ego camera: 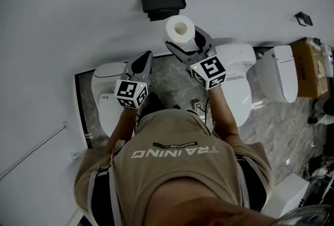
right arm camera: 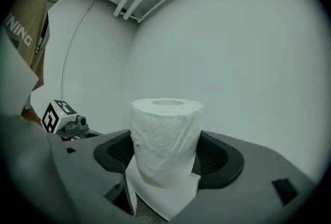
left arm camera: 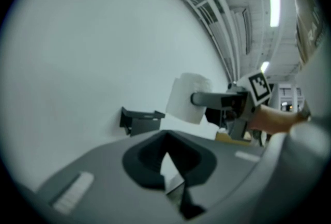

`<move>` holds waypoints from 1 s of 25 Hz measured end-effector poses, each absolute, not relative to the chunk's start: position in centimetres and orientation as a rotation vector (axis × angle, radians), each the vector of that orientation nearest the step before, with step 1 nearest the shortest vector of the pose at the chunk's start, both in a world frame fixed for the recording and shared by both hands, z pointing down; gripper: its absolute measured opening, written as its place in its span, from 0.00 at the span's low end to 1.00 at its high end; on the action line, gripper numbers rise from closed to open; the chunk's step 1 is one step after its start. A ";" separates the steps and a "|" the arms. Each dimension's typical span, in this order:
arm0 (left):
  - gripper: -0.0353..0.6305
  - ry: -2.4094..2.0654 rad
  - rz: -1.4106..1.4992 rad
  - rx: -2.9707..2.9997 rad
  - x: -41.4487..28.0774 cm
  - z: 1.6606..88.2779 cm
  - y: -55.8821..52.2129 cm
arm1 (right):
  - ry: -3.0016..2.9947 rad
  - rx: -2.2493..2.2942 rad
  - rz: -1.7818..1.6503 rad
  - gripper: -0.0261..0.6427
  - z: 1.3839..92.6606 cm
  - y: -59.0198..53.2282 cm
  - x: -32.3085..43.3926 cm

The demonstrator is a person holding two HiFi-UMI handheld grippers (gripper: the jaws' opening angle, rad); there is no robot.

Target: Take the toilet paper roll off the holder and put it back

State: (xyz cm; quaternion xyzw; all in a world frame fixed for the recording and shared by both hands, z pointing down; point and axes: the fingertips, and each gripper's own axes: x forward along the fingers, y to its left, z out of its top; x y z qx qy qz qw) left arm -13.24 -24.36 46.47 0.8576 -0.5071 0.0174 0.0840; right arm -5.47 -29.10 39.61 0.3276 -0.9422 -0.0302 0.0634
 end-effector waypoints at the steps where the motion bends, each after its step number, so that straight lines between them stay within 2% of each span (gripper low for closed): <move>1: 0.05 -1.522 0.054 2.556 -12.8 46.3 -23.5 | -2.847 0.982 -0.091 0.60 39.7 -28.4 -5.0; 13: 0.05 -1.615 0.164 2.471 -9.9 47.6 -14.4 | -2.879 0.888 -0.054 0.60 42.1 -21.8 -1.7; 25: 0.05 -1.587 0.109 2.514 -11.4 46.5 -12.1 | -2.875 0.949 -0.048 0.60 41.5 -23.9 -3.8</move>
